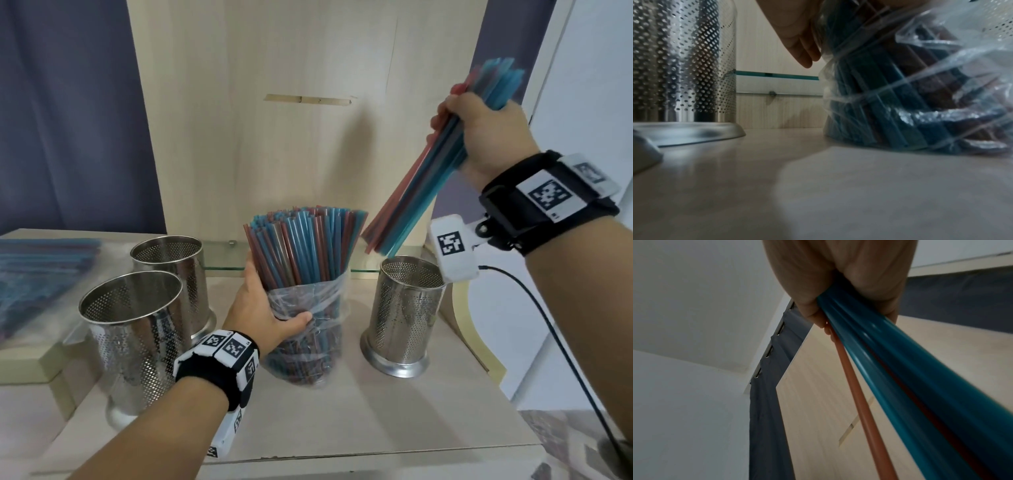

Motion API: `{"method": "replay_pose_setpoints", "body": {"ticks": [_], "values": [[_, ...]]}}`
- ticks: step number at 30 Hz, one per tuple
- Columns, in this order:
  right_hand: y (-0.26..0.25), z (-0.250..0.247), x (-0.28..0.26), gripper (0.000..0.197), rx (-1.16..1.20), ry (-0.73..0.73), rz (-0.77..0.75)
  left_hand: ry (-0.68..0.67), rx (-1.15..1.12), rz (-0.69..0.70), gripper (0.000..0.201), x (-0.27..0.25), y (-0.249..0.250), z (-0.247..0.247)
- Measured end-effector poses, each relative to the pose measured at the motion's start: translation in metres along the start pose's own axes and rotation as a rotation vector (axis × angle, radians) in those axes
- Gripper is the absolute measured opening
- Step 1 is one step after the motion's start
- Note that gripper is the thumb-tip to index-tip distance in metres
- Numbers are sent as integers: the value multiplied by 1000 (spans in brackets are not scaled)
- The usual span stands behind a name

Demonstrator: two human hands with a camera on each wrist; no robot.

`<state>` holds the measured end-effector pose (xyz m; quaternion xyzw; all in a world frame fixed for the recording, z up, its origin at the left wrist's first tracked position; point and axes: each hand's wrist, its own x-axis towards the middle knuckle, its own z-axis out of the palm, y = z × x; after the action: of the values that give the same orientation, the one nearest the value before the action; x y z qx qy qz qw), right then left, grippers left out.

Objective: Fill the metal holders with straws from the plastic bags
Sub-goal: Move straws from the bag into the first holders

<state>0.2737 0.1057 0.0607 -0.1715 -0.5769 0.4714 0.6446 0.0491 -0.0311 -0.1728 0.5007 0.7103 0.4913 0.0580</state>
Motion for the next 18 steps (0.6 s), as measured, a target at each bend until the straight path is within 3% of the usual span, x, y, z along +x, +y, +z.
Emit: {"method": "replay_pose_setpoints", "body": {"ticks": [5,13,18], "values": [[2,-31,3,10,-104,43,8,8,-2,-11,127,-1,1,0],[43,-47,-8,8,-239,-31,109,2,7,-1,124,-2,2,0],[49,-54,-3,17,-218,69,95,5,22,1,124,-3,3,-1]]}}
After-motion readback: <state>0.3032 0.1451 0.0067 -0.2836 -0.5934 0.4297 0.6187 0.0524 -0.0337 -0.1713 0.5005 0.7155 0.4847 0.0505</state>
